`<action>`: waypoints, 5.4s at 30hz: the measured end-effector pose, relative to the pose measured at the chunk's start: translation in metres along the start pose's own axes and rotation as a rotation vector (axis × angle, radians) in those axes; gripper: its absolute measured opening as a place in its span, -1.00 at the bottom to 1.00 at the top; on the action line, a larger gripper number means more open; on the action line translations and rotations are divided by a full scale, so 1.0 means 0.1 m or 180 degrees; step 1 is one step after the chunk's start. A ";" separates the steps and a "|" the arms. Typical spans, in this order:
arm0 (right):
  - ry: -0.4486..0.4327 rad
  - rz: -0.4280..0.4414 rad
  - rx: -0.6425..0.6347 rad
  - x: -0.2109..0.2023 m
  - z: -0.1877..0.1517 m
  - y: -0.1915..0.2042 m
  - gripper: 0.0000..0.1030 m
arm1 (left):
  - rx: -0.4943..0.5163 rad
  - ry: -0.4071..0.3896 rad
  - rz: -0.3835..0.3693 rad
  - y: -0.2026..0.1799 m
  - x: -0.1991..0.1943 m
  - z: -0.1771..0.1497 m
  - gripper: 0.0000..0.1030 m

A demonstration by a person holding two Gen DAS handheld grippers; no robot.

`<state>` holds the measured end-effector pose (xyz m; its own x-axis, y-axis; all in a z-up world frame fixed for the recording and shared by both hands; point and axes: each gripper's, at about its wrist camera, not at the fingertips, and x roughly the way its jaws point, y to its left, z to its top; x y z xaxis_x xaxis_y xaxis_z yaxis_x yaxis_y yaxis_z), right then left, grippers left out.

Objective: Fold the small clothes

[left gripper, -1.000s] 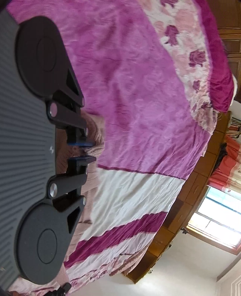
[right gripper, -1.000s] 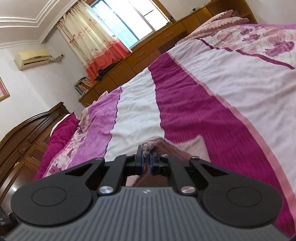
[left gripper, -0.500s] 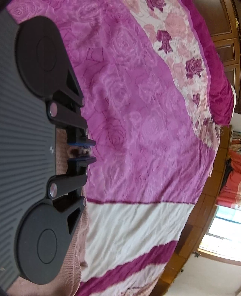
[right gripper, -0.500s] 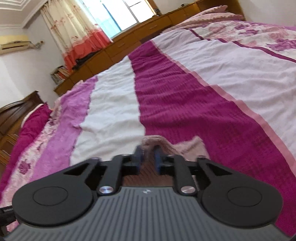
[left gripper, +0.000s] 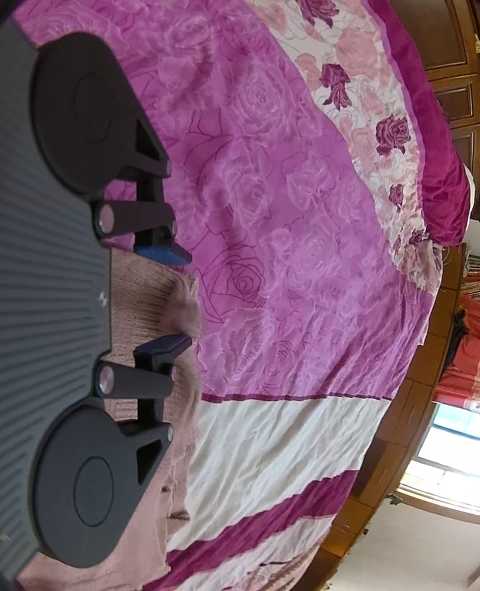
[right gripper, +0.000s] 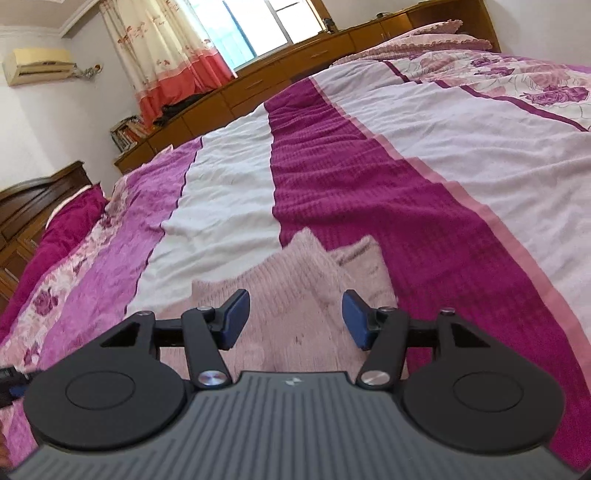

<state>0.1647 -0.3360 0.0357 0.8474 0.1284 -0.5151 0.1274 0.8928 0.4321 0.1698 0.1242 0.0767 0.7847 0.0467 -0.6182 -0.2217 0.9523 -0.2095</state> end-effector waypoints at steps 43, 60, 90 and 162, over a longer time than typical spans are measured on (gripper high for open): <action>-0.0048 -0.0165 0.0119 -0.87 -0.35 -0.47 0.66 | 0.0331 0.0578 0.0276 -0.15 -0.54 -0.58 0.29; 0.0265 0.0099 0.0554 -0.73 -0.35 -0.74 0.67 | 0.0416 0.0686 0.0249 -0.27 -0.69 -0.78 0.30; 0.0393 0.0671 0.0881 -0.16 -0.40 -0.57 -0.02 | 0.0334 0.0779 0.0314 -0.24 -0.75 -0.93 0.30; 0.0397 0.1773 -0.0193 -0.41 -0.62 2.44 -0.40 | 0.0065 0.0513 0.0429 0.72 -1.09 -0.61 0.30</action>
<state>0.1288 -0.0968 0.1164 0.7106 0.6331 -0.3069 -0.3538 0.6986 0.6220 0.0329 0.1691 0.0830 0.6455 0.1270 -0.7531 -0.3054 0.9467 -0.1022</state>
